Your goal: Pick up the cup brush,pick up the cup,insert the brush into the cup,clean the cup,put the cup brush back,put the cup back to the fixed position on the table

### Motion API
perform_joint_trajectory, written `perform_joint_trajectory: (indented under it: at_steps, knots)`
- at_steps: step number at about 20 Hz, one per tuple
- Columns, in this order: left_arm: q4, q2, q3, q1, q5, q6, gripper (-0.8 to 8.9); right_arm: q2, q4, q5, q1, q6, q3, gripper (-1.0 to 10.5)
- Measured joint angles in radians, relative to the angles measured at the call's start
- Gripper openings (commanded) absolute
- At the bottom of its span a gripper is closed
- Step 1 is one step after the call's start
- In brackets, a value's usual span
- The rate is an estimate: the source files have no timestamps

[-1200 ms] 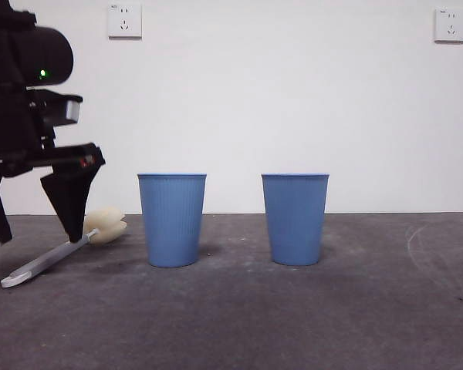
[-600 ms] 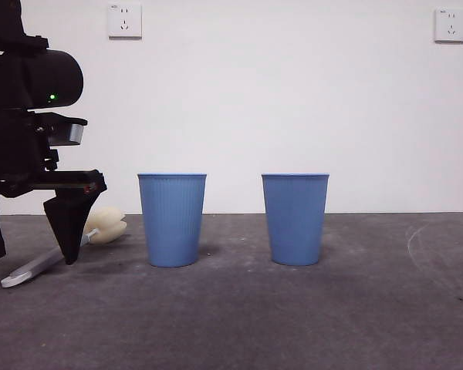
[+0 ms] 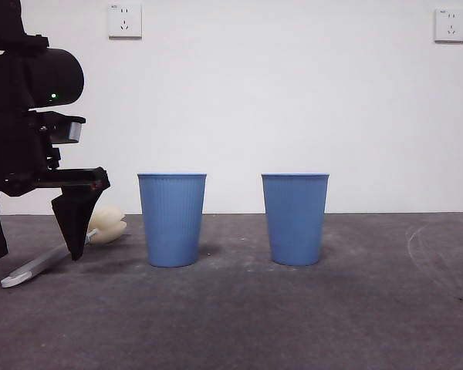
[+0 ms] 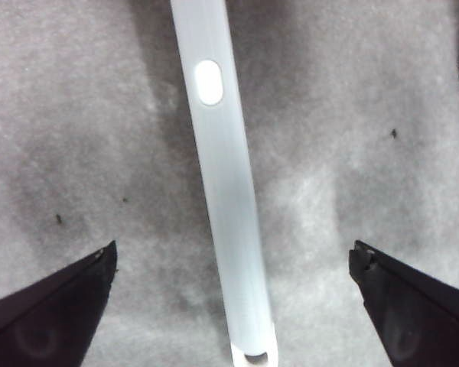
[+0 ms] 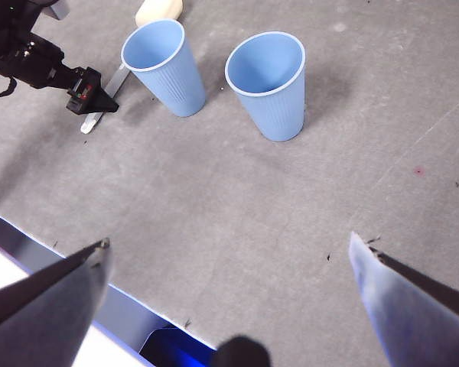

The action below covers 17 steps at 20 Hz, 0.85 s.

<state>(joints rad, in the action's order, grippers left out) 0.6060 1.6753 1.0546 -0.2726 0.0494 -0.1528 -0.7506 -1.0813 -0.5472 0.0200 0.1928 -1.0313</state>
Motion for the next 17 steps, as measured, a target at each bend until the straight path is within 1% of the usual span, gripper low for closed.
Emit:
perform_joint_trajectory:
  at_steps: [7, 13, 14, 15, 16, 17]
  knots:
    - [-0.001, 0.012, 0.0, 0.0, -0.008, -0.047, 5.3, 0.0, 0.0, 0.0, 0.0, -0.003, 0.0, 6.0]
    - [0.002, 0.047, 0.002, -0.006, -0.008, -0.06, 5.29, 0.0, 0.0, 0.0, 0.0, -0.006, 0.0, 5.9]
    - [0.002, 0.047, 0.002, -0.006, -0.007, -0.06, 5.07, 0.0, 0.001, 0.0, 0.0, -0.006, 0.0, 5.9]
    - [0.002, 0.047, 0.002, -0.006, -0.008, -0.061, 4.23, 0.0, 0.001, 0.0, 0.0, -0.006, 0.0, 5.9]
    - [0.002, 0.047, 0.002, -0.006, -0.006, -0.061, 2.83, 0.0, 0.001, 0.0, 0.0, -0.006, 0.0, 5.9]
    - [0.002, 0.048, 0.002, -0.006, -0.004, -0.061, 1.66, 0.0, 0.001, 0.0, 0.0, -0.006, 0.0, 5.9]
